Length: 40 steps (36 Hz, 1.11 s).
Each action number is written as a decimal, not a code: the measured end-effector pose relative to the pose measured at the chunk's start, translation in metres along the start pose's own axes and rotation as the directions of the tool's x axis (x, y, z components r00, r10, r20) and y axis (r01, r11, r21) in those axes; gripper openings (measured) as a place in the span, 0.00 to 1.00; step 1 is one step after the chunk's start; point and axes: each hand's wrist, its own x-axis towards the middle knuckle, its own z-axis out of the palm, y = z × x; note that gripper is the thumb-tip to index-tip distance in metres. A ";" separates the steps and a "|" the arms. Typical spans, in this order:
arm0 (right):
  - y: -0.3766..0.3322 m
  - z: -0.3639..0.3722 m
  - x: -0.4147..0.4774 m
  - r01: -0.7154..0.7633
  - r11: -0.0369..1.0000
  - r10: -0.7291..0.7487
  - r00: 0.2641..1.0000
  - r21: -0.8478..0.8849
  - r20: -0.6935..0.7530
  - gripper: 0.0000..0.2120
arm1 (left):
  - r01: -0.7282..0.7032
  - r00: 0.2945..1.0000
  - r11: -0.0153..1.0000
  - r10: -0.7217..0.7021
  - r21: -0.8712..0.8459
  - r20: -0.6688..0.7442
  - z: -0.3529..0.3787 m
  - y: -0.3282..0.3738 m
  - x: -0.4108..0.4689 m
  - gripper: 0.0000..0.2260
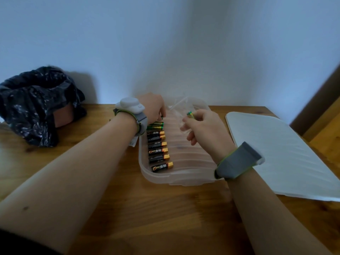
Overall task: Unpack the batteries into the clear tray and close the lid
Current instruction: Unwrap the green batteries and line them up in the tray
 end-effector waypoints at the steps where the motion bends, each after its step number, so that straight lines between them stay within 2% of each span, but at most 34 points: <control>1: 0.000 0.000 0.000 0.002 1.000 -0.002 1.000 -0.002 0.001 0.07 | -0.002 1.000 1.000 0.002 -0.002 0.000 0.000 0.000 0.000 0.08; 7: 0.001 0.000 -0.001 0.006 1.000 -0.006 1.000 0.011 0.007 0.08 | -0.021 1.000 1.000 0.021 0.019 -0.021 0.008 -0.001 0.001 0.10; 16: 0.003 0.001 0.001 0.012 1.000 -0.012 1.000 0.009 0.016 0.08 | 0.021 1.000 0.998 -0.022 -0.063 -0.012 0.007 -0.005 -0.003 0.08; 21: 0.004 0.002 0.001 0.012 1.000 -0.012 0.999 0.007 0.040 0.08 | 0.022 0.996 0.993 -0.032 -0.115 -0.083 0.004 -0.004 -0.010 0.11; 25: 0.003 0.003 0.001 0.001 1.000 -0.002 0.998 0.018 0.064 0.07 | 0.000 0.979 0.976 -0.045 -0.219 -0.200 -0.004 0.001 -0.021 0.09; 28: 0.002 0.004 0.001 -0.002 0.999 -0.001 0.997 0.041 0.073 0.06 | -0.053 0.953 0.942 -0.051 -0.331 -0.299 -0.012 0.005 -0.033 0.09; 31: 0.001 0.005 0.001 -0.001 0.998 -0.003 0.998 0.056 0.070 0.08 | -0.124 0.943 0.884 -0.037 -0.450 -0.331 -0.019 0.008 -0.042 0.07; 35: -0.001 0.004 0.001 0.044 0.995 -0.048 0.997 0.086 0.054 0.06 | -0.175 0.957 0.764 -0.015 -0.621 -0.289 -0.033 0.012 -0.053 0.04; 40: -0.002 0.001 -0.001 0.074 0.991 -0.081 0.995 0.110 0.061 0.06 | -0.153 0.977 0.679 -0.005 -0.718 -0.214 -0.055 0.010 -0.069 0.08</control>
